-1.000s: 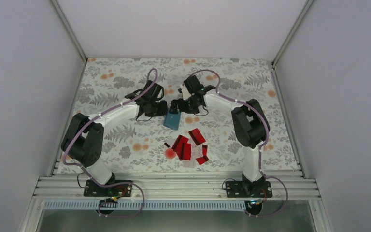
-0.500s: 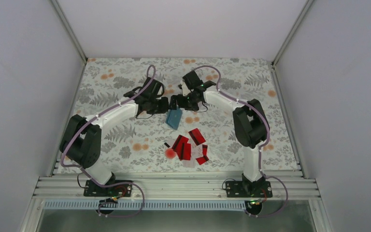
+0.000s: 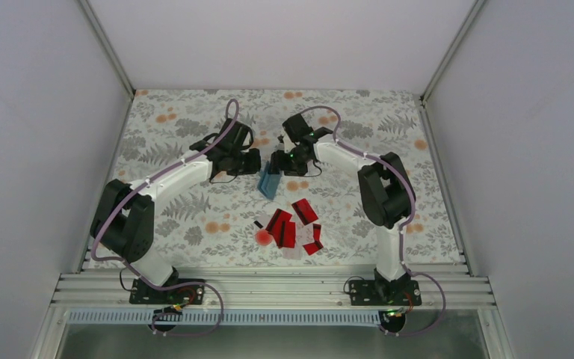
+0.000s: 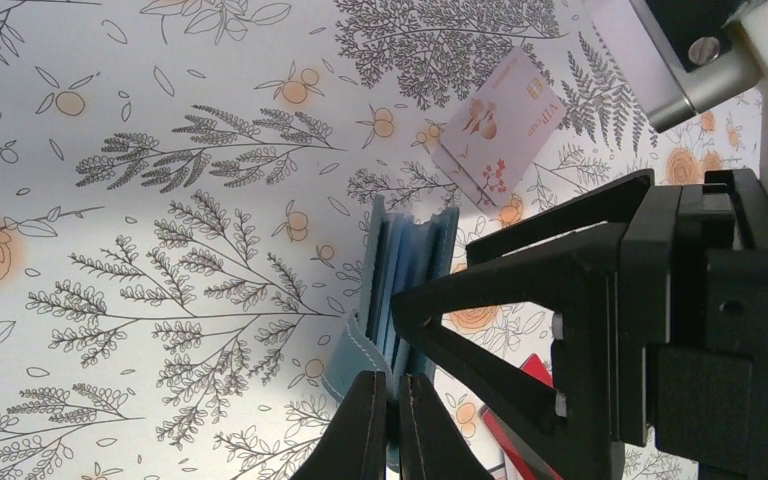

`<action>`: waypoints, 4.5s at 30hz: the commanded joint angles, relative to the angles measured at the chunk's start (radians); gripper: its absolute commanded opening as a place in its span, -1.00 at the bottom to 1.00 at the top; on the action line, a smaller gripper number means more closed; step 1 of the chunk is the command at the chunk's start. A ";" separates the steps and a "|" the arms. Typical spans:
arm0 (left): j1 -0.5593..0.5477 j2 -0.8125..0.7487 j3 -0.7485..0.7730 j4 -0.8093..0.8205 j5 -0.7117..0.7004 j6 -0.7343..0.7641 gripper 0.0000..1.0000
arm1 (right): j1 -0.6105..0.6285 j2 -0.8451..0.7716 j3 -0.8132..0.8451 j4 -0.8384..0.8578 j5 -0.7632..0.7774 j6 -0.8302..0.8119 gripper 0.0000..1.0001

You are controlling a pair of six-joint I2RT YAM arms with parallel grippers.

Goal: Put the credit cards into the card holder

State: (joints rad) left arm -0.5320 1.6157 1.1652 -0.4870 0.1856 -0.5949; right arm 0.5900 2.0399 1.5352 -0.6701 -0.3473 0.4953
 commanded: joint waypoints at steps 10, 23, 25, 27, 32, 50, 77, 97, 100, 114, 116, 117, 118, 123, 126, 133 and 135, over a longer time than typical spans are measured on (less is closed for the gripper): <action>0.001 -0.014 0.030 -0.032 -0.064 -0.025 -0.95 | 0.008 -0.047 -0.059 -0.006 0.071 -0.011 -0.05; 0.006 0.012 0.047 -0.096 -0.148 -0.054 -0.95 | 0.008 -0.085 -0.093 -0.010 0.114 -0.014 -0.41; 0.007 0.012 0.045 -0.096 -0.146 -0.055 -0.95 | 0.007 -0.087 -0.095 -0.009 0.116 -0.014 -0.44; 0.007 0.012 0.043 -0.096 -0.145 -0.057 -0.95 | 0.007 -0.084 -0.093 -0.008 0.113 -0.014 -0.43; 0.008 0.013 0.036 -0.098 -0.146 -0.057 -0.95 | 0.007 -0.091 -0.098 0.011 0.074 -0.020 -0.34; 0.047 0.063 0.005 -0.147 -0.187 -0.046 -0.94 | 0.007 -0.067 -0.104 0.035 0.037 -0.035 -0.92; 0.001 0.051 0.016 -0.048 0.099 0.081 -0.56 | 0.004 -0.040 -0.050 0.019 0.019 -0.066 -0.92; 0.034 0.216 -0.037 -0.065 -0.032 0.066 -0.64 | -0.050 -0.008 -0.227 0.177 -0.042 -0.219 -0.85; 0.037 0.215 -0.046 -0.064 -0.036 0.066 -0.64 | -0.056 0.014 -0.233 0.194 -0.038 -0.229 -0.72; 0.058 0.210 -0.044 -0.074 -0.040 0.054 -0.65 | -0.069 0.040 -0.137 0.130 0.059 -0.249 -0.20; 0.057 0.199 -0.039 -0.078 -0.043 0.053 -0.65 | -0.070 0.006 -0.137 0.123 0.052 -0.247 -0.12; 0.057 0.194 -0.036 -0.081 -0.044 0.053 -0.65 | -0.069 -0.014 -0.139 0.119 0.049 -0.246 -0.07; 0.057 0.189 -0.033 -0.083 -0.046 0.052 -0.64 | -0.069 -0.031 -0.143 0.116 0.048 -0.244 -0.02; 0.056 0.177 -0.024 -0.088 -0.049 0.052 -0.64 | -0.066 -0.114 -0.149 0.087 0.061 -0.237 0.21; 0.051 0.172 -0.008 -0.094 -0.049 0.053 -0.64 | -0.064 -0.155 -0.150 0.063 0.069 -0.234 0.30; 0.034 0.171 0.015 -0.105 -0.062 0.047 -0.63 | -0.052 -0.239 -0.185 0.028 0.094 -0.184 0.34; 0.029 0.167 0.023 -0.116 -0.076 0.044 -0.63 | -0.045 -0.263 -0.205 0.027 0.097 -0.166 0.35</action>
State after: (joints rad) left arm -0.4919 1.8130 1.1526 -0.5777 0.1387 -0.5365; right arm 0.5316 1.8267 1.3708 -0.6022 -0.2760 0.2832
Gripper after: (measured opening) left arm 0.183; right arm 0.674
